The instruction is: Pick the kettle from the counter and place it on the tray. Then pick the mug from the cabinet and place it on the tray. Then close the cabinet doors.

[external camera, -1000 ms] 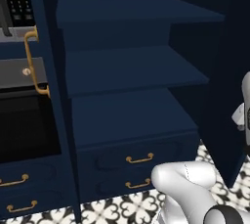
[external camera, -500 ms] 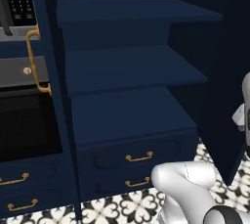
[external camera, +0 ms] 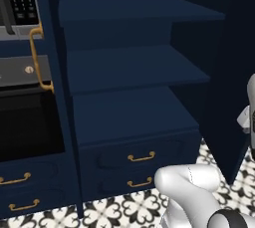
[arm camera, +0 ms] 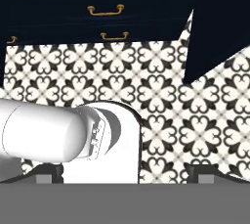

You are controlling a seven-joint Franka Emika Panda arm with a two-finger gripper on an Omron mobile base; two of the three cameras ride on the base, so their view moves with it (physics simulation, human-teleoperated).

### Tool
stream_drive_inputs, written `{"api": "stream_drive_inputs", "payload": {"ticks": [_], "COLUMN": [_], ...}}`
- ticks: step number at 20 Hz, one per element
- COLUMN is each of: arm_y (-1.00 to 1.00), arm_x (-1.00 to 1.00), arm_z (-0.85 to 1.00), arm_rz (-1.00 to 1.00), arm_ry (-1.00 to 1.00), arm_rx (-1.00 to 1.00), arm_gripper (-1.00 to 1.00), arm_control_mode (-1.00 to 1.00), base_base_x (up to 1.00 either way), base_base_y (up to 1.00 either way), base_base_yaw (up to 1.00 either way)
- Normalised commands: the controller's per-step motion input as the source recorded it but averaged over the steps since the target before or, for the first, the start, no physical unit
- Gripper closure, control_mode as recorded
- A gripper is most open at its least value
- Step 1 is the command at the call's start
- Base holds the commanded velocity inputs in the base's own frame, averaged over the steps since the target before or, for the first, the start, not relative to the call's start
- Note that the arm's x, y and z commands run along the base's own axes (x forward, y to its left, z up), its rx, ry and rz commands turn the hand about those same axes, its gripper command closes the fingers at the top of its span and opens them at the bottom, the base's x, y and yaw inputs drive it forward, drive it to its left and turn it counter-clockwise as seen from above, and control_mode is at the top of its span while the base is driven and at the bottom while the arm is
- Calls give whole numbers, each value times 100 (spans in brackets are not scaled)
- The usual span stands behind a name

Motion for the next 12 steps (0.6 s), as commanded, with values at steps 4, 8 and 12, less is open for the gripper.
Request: {"api": "stream_drive_inputs", "payload": {"ticks": [4,8,12], "arm_y": [0,0,-1], "arm_x": [0,0,-8], "arm_z": [0,0,0], "arm_rz": [0,0,0], "arm_ry": [0,0,-5], "arm_rx": [0,0,1], "arm_gripper": [-100,-100,-100], "arm_control_mode": [100,100,-100], "base_base_x": [-26,-10,-6], "base_base_y": [14,10,0], "base_base_yaw": [0,0,0]}}
